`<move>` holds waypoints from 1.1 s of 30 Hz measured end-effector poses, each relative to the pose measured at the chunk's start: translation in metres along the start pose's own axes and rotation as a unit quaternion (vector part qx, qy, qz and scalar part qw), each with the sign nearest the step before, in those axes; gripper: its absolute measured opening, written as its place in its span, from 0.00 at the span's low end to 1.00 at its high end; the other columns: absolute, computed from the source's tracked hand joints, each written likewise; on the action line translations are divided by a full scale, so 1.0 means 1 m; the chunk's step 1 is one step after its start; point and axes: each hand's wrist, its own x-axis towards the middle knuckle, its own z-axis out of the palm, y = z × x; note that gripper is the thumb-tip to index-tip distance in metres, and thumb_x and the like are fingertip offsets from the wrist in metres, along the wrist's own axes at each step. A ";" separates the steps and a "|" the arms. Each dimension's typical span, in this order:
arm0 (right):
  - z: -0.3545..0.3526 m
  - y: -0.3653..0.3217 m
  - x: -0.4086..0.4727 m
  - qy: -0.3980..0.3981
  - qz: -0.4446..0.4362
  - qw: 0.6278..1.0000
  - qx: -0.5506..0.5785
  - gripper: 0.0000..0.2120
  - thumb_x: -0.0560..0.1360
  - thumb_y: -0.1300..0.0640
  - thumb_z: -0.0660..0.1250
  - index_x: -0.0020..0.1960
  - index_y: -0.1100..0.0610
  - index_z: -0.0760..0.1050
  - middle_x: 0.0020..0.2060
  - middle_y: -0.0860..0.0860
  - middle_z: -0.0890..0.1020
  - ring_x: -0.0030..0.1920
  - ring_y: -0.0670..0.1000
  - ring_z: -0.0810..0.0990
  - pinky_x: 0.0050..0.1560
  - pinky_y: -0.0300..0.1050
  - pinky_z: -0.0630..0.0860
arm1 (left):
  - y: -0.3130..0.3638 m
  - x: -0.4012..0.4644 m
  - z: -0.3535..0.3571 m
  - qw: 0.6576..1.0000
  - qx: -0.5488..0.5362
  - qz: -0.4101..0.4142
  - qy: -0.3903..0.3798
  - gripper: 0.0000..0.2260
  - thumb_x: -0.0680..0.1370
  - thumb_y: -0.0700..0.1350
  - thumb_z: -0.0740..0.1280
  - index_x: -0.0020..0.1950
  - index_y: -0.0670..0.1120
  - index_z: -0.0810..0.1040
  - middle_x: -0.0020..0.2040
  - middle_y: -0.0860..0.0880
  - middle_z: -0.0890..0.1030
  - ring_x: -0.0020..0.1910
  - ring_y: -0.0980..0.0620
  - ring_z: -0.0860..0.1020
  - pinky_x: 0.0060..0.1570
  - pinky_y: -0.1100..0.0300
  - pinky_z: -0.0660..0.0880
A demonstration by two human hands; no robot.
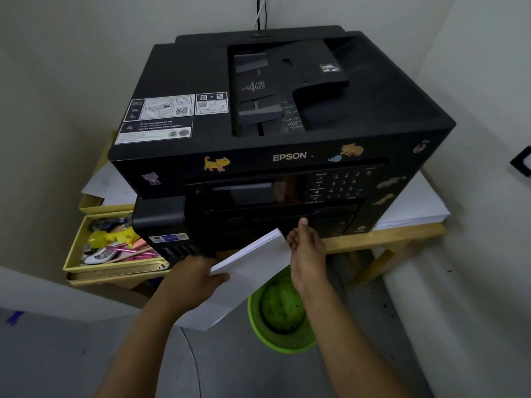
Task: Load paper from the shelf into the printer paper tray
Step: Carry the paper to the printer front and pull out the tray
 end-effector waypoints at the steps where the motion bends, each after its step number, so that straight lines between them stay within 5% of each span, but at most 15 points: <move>1: 0.001 0.001 0.000 0.001 -0.003 1.000 -0.006 0.14 0.84 0.46 0.69 0.48 0.56 0.75 0.37 0.49 0.76 0.40 0.47 0.76 0.48 0.43 0.77 | 0.000 0.000 0.000 1.000 -0.003 0.000 -0.003 0.20 0.80 0.55 0.70 0.69 0.46 0.80 0.60 0.45 0.84 0.53 0.47 0.83 0.52 0.56 0.82; 5: 0.004 0.005 -0.001 0.014 -0.022 0.999 -0.028 0.16 0.84 0.43 0.67 0.50 0.56 0.75 0.39 0.49 0.77 0.45 0.49 0.78 0.54 0.46 0.77 | -0.002 -0.001 0.001 1.000 -0.014 0.001 -0.008 0.20 0.81 0.55 0.70 0.69 0.47 0.80 0.61 0.45 0.84 0.53 0.48 0.83 0.47 0.63 0.77; 15: 0.008 0.011 -0.006 0.042 -0.028 0.998 -0.023 0.17 0.84 0.42 0.67 0.48 0.55 0.71 0.40 0.51 0.77 0.45 0.51 0.79 0.61 0.52 0.79 | -0.011 -0.009 0.001 1.000 -0.017 0.004 -0.009 0.20 0.80 0.54 0.71 0.69 0.47 0.80 0.62 0.46 0.84 0.55 0.47 0.83 0.50 0.60 0.79; 22: -0.008 0.006 -0.005 0.032 -0.024 0.999 -0.019 0.14 0.80 0.48 0.76 0.51 0.57 0.77 0.39 0.50 0.84 0.47 0.51 0.86 0.61 0.49 0.82 | -0.011 -0.024 0.003 1.000 -0.025 -0.017 -0.009 0.19 0.81 0.55 0.70 0.67 0.47 0.80 0.59 0.47 0.85 0.45 0.55 0.79 0.38 0.70 0.71; 33: -0.039 0.011 -0.038 0.040 -0.009 0.999 -0.016 0.13 0.78 0.50 0.78 0.47 0.60 0.81 0.43 0.55 0.88 0.51 0.55 0.88 0.55 0.50 0.83 | 0.001 -0.053 0.005 1.000 -0.011 -0.015 0.003 0.21 0.81 0.54 0.70 0.73 0.50 0.77 0.65 0.47 0.83 0.53 0.51 0.81 0.48 0.66 0.72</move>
